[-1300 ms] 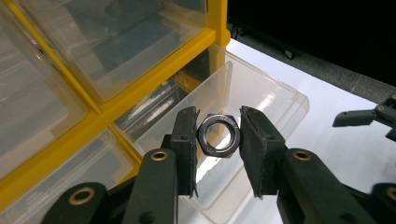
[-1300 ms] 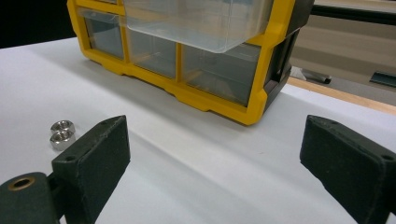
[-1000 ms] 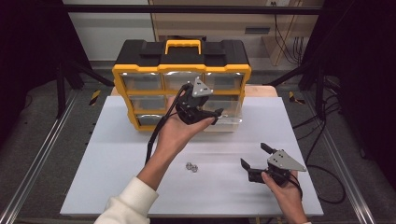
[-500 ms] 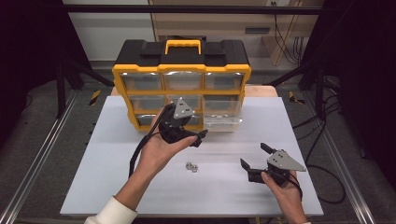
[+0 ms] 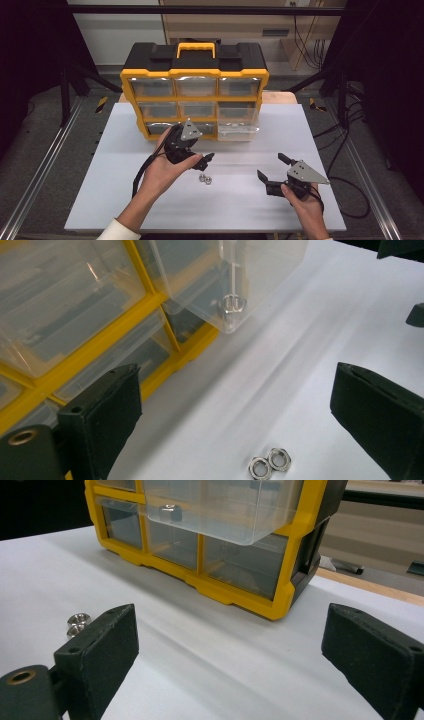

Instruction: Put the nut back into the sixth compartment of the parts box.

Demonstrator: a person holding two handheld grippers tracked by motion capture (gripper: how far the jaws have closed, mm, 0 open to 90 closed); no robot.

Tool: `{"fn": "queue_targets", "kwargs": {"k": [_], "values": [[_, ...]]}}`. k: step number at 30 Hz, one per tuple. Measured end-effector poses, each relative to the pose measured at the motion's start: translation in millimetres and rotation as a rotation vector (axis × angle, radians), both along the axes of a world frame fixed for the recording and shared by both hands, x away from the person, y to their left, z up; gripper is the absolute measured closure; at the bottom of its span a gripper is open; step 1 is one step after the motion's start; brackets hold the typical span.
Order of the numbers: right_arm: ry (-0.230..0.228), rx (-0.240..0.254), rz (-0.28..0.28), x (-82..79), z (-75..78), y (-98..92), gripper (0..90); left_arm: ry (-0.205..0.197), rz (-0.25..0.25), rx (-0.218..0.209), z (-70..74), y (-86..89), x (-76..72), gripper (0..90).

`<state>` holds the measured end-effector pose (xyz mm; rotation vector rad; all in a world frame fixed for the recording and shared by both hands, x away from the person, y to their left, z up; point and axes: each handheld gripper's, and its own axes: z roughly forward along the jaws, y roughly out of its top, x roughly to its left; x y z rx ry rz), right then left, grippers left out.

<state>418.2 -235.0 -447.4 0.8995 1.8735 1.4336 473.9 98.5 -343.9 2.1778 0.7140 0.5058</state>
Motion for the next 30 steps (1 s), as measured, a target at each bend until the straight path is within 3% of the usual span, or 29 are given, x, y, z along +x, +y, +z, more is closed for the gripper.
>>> {"fn": "queue_targets", "kwargs": {"k": [9,17,21,22,25,30], "values": [[-0.002,0.0,-0.006,0.3,-0.5,-0.6,7.5,0.004,-0.002,-0.01,-15.0,9.1,3.4,5.1],[-0.009,-0.001,-0.001,-0.4,-0.1,0.0,7.0,0.047,0.0,0.01,-28.3,14.5,5.3,5.3],[-0.017,0.003,-0.005,-0.8,0.7,0.1,6.1,0.078,-0.019,0.064,-35.2,14.3,6.9,5.3],[-0.017,0.003,-0.005,-0.8,0.7,0.1,6.1,0.078,-0.019,0.064,-35.2,14.3,6.9,5.2],[-0.015,0.001,-0.006,-0.5,0.3,0.5,5.5,0.13,-0.036,0.086,-41.6,11.2,7.9,4.8],[-0.014,0.0,-0.007,-1.0,0.1,0.9,5.4,0.166,-0.049,0.133,-50.8,5.2,8.2,5.0]]}}
